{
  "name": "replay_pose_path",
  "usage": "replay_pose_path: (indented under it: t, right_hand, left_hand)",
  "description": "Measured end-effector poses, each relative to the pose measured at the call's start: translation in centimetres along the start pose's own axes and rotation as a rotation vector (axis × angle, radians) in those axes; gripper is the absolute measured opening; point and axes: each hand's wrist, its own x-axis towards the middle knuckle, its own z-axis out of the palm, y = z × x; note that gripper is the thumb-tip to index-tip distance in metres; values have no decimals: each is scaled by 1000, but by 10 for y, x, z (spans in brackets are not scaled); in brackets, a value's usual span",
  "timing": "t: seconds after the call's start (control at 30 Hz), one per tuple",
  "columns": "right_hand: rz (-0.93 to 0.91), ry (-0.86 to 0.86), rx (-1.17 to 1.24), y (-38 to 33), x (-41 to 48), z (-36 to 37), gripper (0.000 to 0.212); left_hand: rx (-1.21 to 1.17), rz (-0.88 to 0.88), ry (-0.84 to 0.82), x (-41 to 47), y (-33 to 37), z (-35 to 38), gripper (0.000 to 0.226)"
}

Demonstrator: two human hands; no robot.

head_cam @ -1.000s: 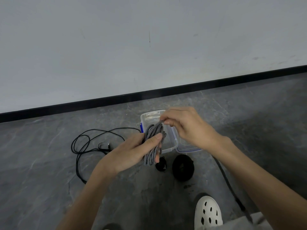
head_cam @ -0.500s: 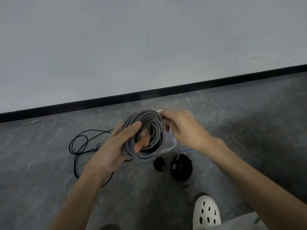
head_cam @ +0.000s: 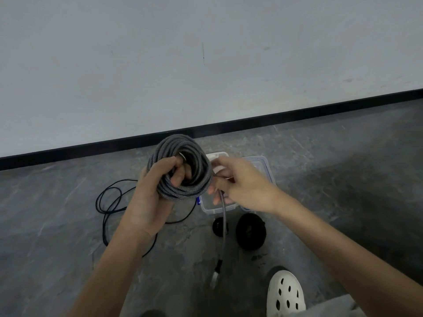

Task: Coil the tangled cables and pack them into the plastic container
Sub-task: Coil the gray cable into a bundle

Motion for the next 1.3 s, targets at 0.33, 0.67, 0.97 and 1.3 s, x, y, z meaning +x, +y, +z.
replay_pose_path:
  t: [0.33, 0.67, 0.97, 1.3]
  right_hand:
    - [98, -107, 347, -19, -14, 12, 12]
    - [-91, -122, 169, -16, -14, 10, 25]
    - [-277, -69, 100, -15, -17, 7, 19]
    - [-277, -47, 61, -19, -21, 16, 18]
  left_hand:
    - [-1, 122, 133, 7, -2, -9, 31]
    - [-18, 137, 185, 8, -3, -7, 27]
    - [-109, 98, 199, 10, -3, -6, 17]
    - [-78, 47, 144, 6, -6, 5, 18]
